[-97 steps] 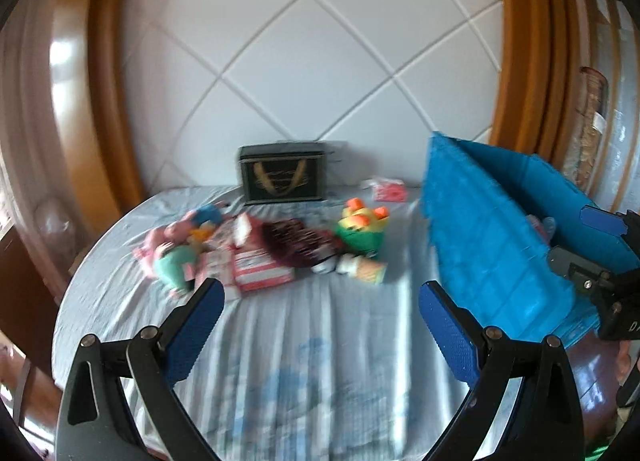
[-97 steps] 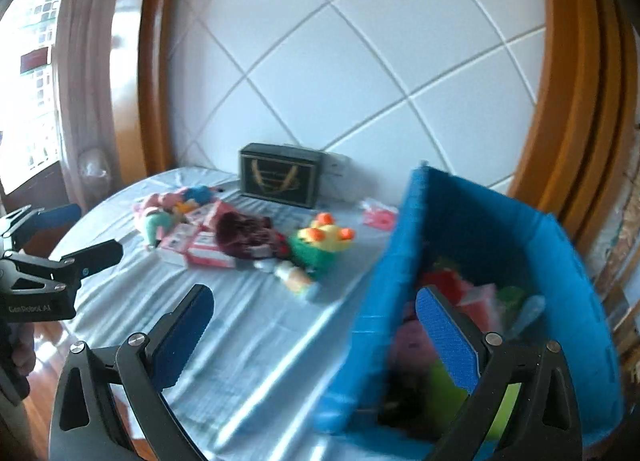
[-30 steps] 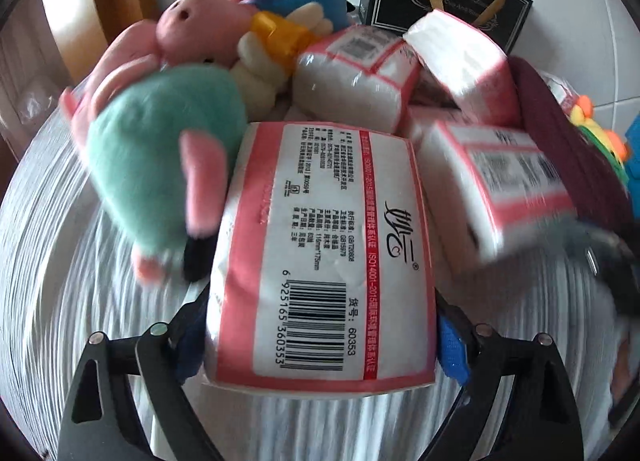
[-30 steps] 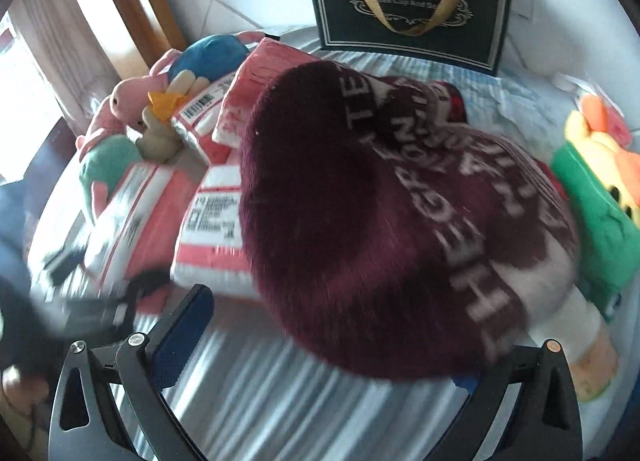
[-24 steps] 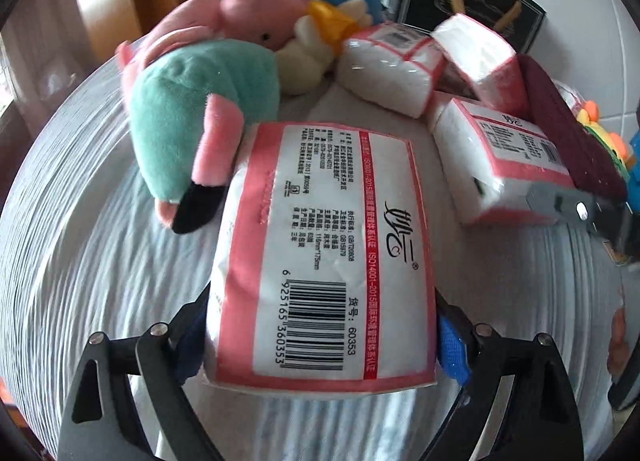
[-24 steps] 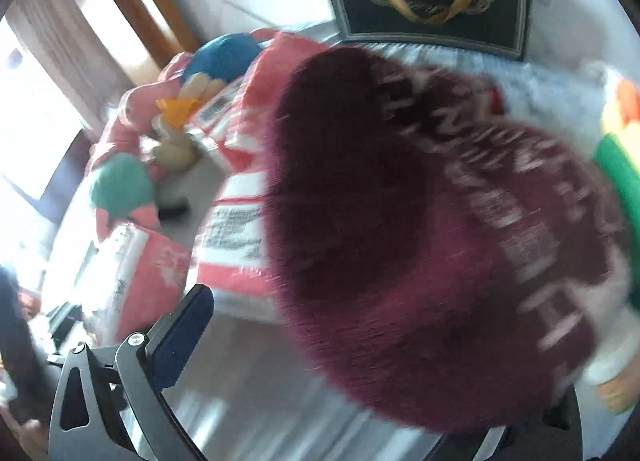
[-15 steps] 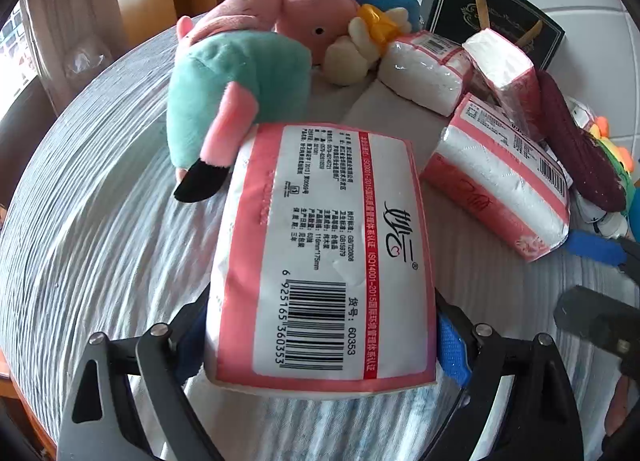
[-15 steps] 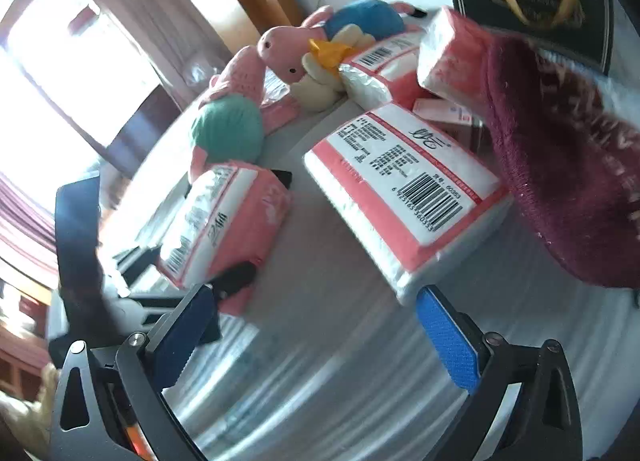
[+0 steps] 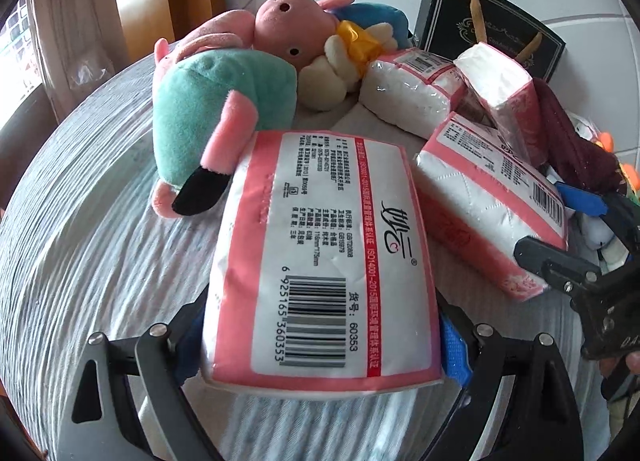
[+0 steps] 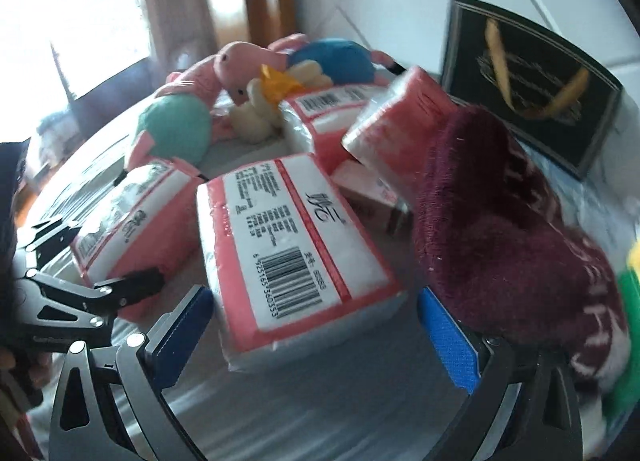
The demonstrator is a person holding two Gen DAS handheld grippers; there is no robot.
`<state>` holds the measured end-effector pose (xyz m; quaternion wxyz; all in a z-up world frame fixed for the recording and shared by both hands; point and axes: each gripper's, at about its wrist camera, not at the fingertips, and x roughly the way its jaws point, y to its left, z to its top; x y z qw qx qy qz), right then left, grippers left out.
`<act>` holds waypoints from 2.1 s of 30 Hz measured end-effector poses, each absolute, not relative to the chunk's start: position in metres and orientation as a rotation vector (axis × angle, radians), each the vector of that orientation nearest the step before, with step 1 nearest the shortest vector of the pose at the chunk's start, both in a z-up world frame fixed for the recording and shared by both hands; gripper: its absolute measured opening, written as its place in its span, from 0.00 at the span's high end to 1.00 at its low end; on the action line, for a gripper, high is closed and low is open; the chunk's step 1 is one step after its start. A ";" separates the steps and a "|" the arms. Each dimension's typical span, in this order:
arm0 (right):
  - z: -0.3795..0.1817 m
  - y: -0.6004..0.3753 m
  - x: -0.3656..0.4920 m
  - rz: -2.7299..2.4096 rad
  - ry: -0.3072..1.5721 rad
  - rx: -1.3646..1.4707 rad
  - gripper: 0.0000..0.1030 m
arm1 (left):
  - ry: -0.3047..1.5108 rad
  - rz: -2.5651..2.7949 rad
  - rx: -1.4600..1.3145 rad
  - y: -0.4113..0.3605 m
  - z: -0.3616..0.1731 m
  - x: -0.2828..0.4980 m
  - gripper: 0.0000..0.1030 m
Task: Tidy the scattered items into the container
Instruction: 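Grasp a second tissue pack with the right tool while the left tool holds its pack, then lift both tissue packs and carry them over the blue crate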
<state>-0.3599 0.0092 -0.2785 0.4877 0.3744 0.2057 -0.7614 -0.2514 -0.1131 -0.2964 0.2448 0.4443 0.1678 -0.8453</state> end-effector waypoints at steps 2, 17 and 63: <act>-0.281 0.006 -0.359 -1.799 0.510 0.885 0.00 | 0.460 -2.299 1.213 -0.114 -0.298 -0.253 0.10; -0.287 -0.001 -0.340 -1.852 0.540 0.907 0.04 | 0.439 -2.271 1.200 -0.108 -0.289 -0.236 0.12; 0.054 0.307 -0.129 -2.669 0.365 0.527 0.07 | 0.108 -3.038 0.814 0.152 0.003 -0.130 0.11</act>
